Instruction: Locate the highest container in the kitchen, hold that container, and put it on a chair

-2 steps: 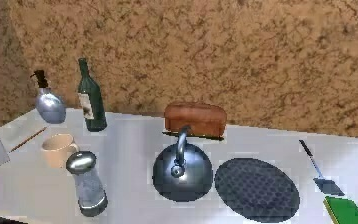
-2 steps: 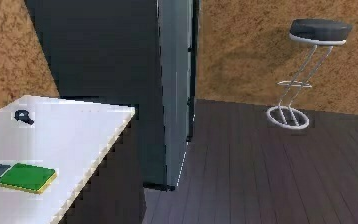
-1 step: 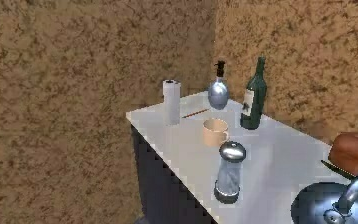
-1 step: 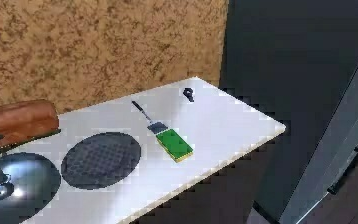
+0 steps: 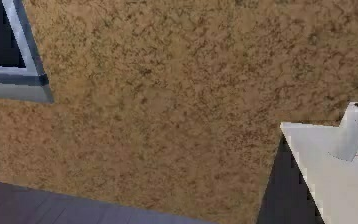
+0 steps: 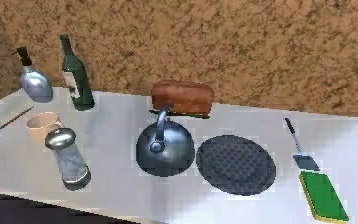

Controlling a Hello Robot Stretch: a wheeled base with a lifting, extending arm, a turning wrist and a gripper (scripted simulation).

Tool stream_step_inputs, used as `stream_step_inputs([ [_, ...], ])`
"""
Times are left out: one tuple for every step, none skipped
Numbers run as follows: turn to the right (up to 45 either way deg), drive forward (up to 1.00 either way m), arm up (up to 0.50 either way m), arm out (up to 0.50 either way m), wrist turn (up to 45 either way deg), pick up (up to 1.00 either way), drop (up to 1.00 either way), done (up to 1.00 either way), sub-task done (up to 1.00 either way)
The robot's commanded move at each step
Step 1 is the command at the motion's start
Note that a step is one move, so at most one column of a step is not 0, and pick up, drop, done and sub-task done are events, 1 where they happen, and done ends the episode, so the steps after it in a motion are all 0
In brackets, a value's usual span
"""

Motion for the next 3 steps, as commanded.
stream_step_inputs([
  [-30.0,0.00,0.00,0.00,0.0,0.00,0.00,0.00,0.00],
  [0.0,0.00,0.50,0.00,0.0,0.00,0.00,0.00,0.00],
  [0.0,0.00,0.38,0.00,0.0,0.00,0.00,0.00,0.00],
])
